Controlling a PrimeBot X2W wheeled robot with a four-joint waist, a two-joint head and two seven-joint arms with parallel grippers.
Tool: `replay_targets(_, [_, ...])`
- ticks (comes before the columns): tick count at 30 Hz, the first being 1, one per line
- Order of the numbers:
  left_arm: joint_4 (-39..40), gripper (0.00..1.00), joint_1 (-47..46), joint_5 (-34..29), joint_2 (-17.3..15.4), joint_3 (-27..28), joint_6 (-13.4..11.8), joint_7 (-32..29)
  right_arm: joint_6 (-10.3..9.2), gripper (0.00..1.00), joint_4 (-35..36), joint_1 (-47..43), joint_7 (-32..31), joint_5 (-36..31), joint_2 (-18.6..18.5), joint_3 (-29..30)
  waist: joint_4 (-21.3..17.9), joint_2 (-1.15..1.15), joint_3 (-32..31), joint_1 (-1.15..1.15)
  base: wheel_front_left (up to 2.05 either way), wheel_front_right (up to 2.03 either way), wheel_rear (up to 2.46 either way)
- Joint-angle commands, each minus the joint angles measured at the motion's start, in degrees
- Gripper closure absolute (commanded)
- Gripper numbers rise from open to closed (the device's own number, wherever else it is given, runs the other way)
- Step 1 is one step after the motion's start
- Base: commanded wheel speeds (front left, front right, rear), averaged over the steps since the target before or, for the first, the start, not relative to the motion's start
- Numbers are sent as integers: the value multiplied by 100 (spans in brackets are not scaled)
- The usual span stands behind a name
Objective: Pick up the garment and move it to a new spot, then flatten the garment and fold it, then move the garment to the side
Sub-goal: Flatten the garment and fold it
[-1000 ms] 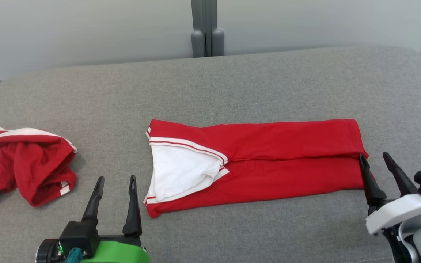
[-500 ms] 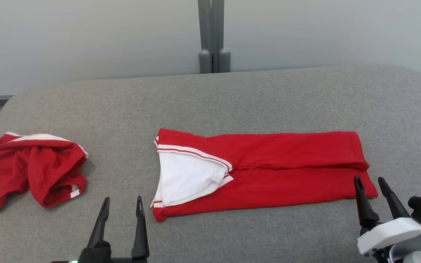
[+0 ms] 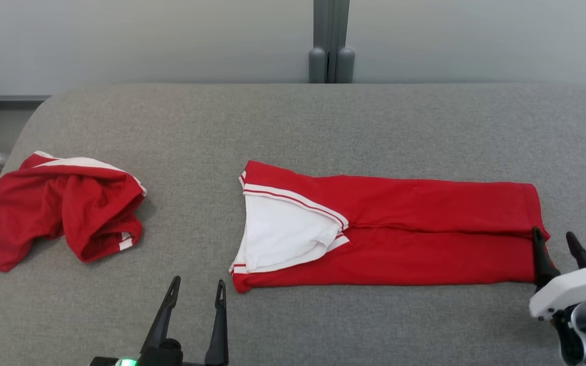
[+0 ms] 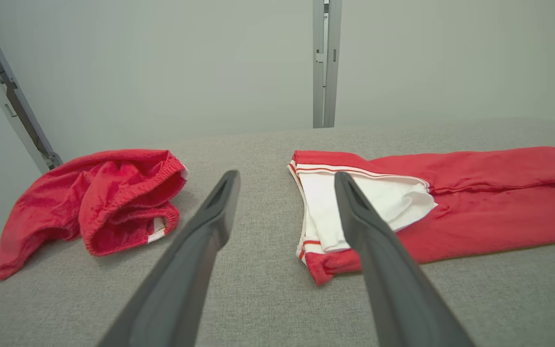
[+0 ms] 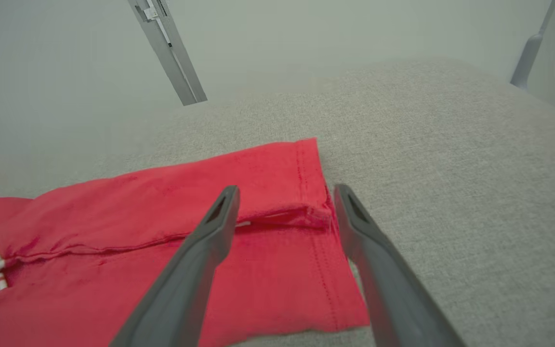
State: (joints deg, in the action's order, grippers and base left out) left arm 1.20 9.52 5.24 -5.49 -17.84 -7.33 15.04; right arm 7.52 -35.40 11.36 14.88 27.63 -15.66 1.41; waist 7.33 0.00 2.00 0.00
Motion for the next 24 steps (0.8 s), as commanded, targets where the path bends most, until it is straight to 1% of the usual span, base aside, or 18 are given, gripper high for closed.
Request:
replay_targets(1, [-45, 0, -130, -122, 21, -32, 74, 18, -6, 0, -206, 259, -84, 29, -139, 18, 172, 0, 279, 0, 0, 0, 0])
replay_targets(5, [-75, 0, -262, -288, 40, -190, 209, 18, -7, 0, -696, 780, -512, 117, -497, -147, 254, 0, 594, 0, 0, 0, 0])
replay_targets(11, [-96, 0, -418, -372, 108, -360, 307, 18, -8, 0, -1218, 1141, -965, 400, -771, -428, 314, 0, 880, 0, 0, 0, 0])
replay_targets(18, [3, 0, -494, -424, 164, -442, 246, 17, -10, 0, -1472, 1025, -850, 672, -837, -594, 260, 0, 1000, 0, 0, 0, 0])
replay_targets(21, [39, 0, -505, -438, 166, -423, 237, 18, -10, 0, -1502, 933, -837, 840, -809, -665, 214, 0, 1015, 0, 0, 0, 0])
replay_targets(22, [44, 0, -510, -440, 162, -415, 238, 18, -10, 2, -1497, 919, -839, 890, -802, -684, 204, 0, 1018, 0, 0, 0, 0])
replay_targets(23, [49, 0, -523, -431, 151, -402, 243, 18, -10, 15, -1478, 891, -861, 961, -786, -724, 188, 0, 1023, 0, 0, 0, 0])
replay_targets(24, [53, 0, -535, -439, 138, -394, 249, 18, -10, 33, -1448, 866, -911, 1024, -768, -780, 172, 0, 1029, 0, 0, 0, 0])
